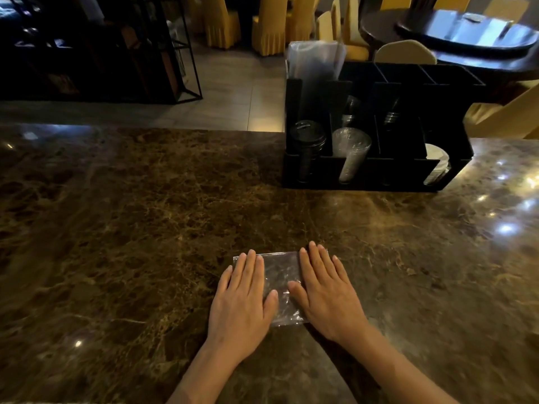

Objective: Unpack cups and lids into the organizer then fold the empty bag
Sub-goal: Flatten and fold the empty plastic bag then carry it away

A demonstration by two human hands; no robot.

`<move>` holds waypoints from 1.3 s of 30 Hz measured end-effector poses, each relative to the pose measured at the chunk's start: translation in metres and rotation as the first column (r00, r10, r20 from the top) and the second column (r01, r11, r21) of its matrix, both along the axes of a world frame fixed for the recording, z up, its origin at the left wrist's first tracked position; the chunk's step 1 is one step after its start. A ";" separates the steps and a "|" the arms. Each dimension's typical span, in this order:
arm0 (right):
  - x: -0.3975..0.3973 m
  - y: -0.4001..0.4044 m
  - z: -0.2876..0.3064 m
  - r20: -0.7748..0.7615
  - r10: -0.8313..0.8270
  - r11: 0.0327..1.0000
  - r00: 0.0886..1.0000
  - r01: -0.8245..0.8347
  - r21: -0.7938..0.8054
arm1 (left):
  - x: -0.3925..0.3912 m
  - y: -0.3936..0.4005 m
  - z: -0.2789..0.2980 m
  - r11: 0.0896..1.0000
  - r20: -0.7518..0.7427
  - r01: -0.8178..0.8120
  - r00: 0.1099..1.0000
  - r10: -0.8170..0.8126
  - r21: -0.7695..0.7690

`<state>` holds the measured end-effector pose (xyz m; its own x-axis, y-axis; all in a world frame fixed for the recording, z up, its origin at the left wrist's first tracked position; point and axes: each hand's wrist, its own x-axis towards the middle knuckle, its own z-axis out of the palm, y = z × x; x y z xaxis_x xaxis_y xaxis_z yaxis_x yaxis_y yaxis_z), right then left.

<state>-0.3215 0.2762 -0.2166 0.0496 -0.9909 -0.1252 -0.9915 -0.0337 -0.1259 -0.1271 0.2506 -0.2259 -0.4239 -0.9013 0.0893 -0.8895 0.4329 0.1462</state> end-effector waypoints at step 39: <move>-0.039 0.082 0.054 0.973 -0.227 0.832 -0.048 0.510 0.219 | 0.016 0.044 0.054 0.665 -0.686 0.169 0.183 0.704 0.728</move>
<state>-0.3608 0.3585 -0.1622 -0.4006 -0.8987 -0.1786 0.1386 0.1333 -0.9813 -0.1113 0.2948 -0.1722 -0.1433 -0.9200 -0.3648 0.0523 -0.3751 0.9255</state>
